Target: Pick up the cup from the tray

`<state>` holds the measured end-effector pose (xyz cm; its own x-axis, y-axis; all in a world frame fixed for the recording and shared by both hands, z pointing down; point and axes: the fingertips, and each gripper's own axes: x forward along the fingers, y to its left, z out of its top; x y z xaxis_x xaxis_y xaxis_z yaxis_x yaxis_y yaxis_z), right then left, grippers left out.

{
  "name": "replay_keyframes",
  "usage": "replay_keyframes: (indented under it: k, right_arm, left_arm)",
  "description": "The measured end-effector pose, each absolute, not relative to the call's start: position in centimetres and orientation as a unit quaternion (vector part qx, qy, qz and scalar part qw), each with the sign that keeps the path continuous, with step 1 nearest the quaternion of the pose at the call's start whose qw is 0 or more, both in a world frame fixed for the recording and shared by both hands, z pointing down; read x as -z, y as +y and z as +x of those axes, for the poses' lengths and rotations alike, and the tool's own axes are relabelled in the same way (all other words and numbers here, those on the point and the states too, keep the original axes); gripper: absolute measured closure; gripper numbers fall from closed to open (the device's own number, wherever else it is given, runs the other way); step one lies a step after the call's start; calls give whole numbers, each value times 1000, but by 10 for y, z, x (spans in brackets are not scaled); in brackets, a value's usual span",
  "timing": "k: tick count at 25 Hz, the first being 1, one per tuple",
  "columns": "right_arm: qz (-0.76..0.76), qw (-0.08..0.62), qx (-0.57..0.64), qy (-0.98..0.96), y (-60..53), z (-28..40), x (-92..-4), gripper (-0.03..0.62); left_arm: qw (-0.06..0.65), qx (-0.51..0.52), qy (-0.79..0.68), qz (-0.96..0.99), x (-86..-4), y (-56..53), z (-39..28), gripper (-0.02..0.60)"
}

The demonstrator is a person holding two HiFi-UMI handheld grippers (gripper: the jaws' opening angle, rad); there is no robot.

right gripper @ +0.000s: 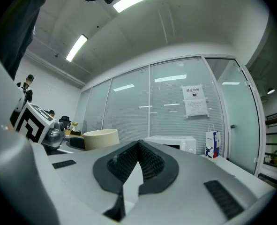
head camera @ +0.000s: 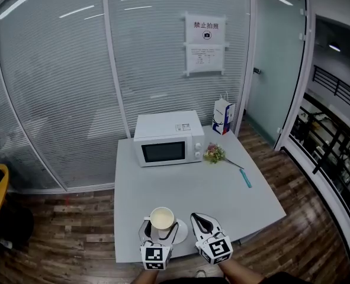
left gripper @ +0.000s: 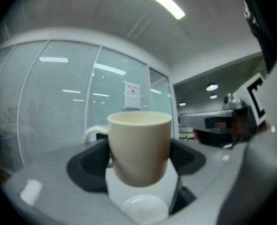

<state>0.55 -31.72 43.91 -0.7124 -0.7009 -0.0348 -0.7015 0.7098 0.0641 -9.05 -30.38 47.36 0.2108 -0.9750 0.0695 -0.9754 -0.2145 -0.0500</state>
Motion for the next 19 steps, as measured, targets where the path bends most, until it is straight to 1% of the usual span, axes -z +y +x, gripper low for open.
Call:
replay_keyframes:
  k: [19]
  right_arm:
    - [-385,1,-51,922,-322,7,-433,591]
  left_arm:
    - [2,-38,-628,777,-475,-305,-91,181]
